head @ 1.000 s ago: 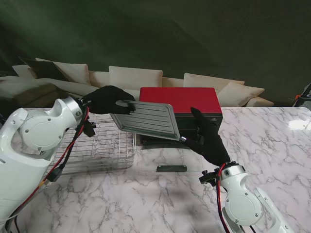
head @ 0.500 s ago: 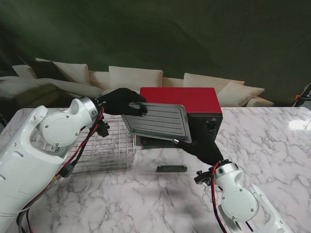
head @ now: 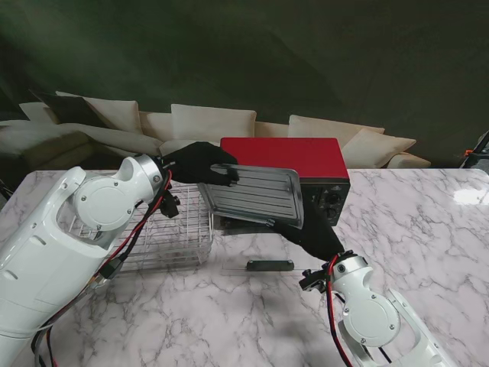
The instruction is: Slide the trays into the oven
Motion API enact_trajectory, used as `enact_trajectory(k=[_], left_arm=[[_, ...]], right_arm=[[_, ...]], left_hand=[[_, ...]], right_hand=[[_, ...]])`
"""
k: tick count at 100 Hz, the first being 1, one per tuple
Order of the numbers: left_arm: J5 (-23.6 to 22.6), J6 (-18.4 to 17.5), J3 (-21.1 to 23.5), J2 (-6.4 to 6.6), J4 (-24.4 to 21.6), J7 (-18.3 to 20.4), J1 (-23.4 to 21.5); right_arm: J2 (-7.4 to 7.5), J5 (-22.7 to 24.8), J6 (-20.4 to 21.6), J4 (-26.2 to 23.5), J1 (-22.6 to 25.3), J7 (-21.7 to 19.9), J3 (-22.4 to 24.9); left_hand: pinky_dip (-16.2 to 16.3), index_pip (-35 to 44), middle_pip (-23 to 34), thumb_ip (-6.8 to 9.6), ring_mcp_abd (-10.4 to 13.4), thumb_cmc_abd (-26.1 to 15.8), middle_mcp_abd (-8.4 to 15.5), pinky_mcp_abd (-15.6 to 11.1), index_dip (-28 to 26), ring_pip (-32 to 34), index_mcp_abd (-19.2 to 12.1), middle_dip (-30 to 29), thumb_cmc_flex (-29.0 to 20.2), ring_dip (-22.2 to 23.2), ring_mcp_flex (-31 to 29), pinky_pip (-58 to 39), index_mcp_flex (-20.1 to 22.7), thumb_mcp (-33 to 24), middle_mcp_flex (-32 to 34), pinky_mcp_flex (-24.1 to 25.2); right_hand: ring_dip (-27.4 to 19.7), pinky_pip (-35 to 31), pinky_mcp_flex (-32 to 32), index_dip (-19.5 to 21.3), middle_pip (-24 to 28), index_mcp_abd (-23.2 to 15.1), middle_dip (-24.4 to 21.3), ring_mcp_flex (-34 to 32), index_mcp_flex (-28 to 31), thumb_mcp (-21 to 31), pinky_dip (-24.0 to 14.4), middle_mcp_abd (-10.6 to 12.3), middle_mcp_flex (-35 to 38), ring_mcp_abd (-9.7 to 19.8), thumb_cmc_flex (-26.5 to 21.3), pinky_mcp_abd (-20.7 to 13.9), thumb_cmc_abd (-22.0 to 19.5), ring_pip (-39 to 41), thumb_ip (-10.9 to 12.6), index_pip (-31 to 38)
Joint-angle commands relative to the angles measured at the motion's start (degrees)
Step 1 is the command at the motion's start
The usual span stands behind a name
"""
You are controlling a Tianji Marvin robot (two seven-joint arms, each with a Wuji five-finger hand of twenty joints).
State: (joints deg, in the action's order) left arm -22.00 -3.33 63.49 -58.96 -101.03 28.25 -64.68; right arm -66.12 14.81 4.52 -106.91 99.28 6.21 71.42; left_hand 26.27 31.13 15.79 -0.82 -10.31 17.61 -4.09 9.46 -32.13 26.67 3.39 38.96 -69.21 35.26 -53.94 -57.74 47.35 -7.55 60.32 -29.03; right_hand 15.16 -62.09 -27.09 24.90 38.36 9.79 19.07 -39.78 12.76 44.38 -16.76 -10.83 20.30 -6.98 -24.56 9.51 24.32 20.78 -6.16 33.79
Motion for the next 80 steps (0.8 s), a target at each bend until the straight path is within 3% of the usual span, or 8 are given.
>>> enact_trajectory(k=[1, 33, 42, 58, 67, 80], left_arm=[[0.41, 0.18, -0.55, -0.51, 0.02, 0.78, 0.48], [1.54, 1.09, -2.21, -0.73, 0.93, 0.59, 1.26], [1.76, 1.2, -2.63, -0.73, 1.05, 0.73, 1.43], [1.94, 1.26, -3.42, -0.69, 1.28, 1.15, 1.92], [2.1, 1.29, -3.63, -0.63, 1.31, 1.52, 2.07], [2.25, 1.12, -3.89, -0.66, 1.57, 1.47, 2.23]], right_arm=[[-0.27, -0.12, -0.48, 0.36, -0.09, -0.09, -0.33], [-0.63, -1.89, -0.67, 0.9, -0.76, 0.5, -1.36], [-0.93, -2.14, -0.61, 1.23, -0.93, 1.64, -1.75], [-1.51, -3.7, 0.08, 1.54, -1.04, 3.49, -2.31], [-1.84, -4.33, 0.67, 1.65, -1.05, 4.63, -2.56], [-2.05, -6.85, 0.4, 1.15, -0.67, 4.53, -2.57]], left_hand=[[-0.9, 2.8, -0.25, 1.32, -2.14, -3.3, -0.34, -1.07, -1.95, 1.49, -2.49, -0.32, -3.8, -0.22, -1.14, -2.8, 3.84, -4.52, 1.7, -0.45], [-0.93, 2.68, -0.27, 1.4, -2.27, -3.18, -0.56, -0.94, -1.88, 1.48, -2.29, -0.46, -3.79, -0.25, -1.07, -2.83, 3.79, -4.69, 1.69, -0.39], [-0.93, 2.64, -0.31, 1.41, -2.22, -3.22, -0.44, -0.98, -1.84, 1.46, -2.34, -0.52, -3.71, -0.27, -1.05, -2.85, 3.81, -4.69, 1.64, -0.4], [-0.98, 2.41, -0.39, 1.45, -2.25, -3.27, -0.47, -1.04, -1.67, 1.37, -2.32, -0.66, -3.66, -0.33, -0.89, -2.75, 3.66, -4.69, 1.51, -0.19], [-1.0, 2.27, -0.45, 1.5, -2.27, -3.39, -0.48, -1.18, -1.6, 1.31, -2.29, -0.71, -3.66, -0.36, -0.74, -2.7, 3.5, -4.69, 1.32, -0.08], [-1.02, 1.84, -0.57, 1.6, -2.3, -3.58, -0.66, -1.19, -1.34, 1.2, -1.95, -0.79, -3.75, -0.39, -0.4, -2.58, 3.03, -4.71, 0.89, 0.29]], right_hand=[[1.6, -1.77, -1.62, -1.18, 2.32, 0.32, 1.07, -2.08, 0.95, -0.25, -0.64, 0.14, 1.51, 0.24, -2.57, -2.32, -1.95, 1.64, -1.56, 1.27], [7.51, -13.59, -14.77, -1.21, 10.12, -1.51, 5.6, -17.19, 10.27, -3.42, -3.02, 0.84, 15.93, -1.08, -15.53, -0.17, -9.38, 10.89, -0.14, 6.69], [9.93, -17.02, -19.12, -7.47, 10.92, -2.82, 7.7, -22.37, 12.23, -6.87, -5.19, 1.18, 21.27, -1.26, -22.07, 0.36, -9.24, 14.01, -3.83, 13.98], [12.81, -21.82, -26.45, -9.86, 11.81, -5.47, 9.14, -30.91, 18.09, 0.35, -8.63, 1.68, 31.4, -1.13, -25.08, 1.7, -4.83, 18.98, -5.42, 22.64], [14.78, -24.45, -30.23, -9.09, 12.42, -7.08, 10.39, -34.75, 22.58, 4.55, -10.48, 1.98, 36.26, -0.92, -25.18, 2.59, -2.87, 22.45, -6.06, 23.93], [18.15, -27.46, -34.3, -7.26, 14.1, -8.84, 13.03, -35.25, 26.23, 8.34, -12.17, 1.76, 39.82, -0.38, -25.06, 3.22, -0.64, 31.06, -6.66, 24.2]])
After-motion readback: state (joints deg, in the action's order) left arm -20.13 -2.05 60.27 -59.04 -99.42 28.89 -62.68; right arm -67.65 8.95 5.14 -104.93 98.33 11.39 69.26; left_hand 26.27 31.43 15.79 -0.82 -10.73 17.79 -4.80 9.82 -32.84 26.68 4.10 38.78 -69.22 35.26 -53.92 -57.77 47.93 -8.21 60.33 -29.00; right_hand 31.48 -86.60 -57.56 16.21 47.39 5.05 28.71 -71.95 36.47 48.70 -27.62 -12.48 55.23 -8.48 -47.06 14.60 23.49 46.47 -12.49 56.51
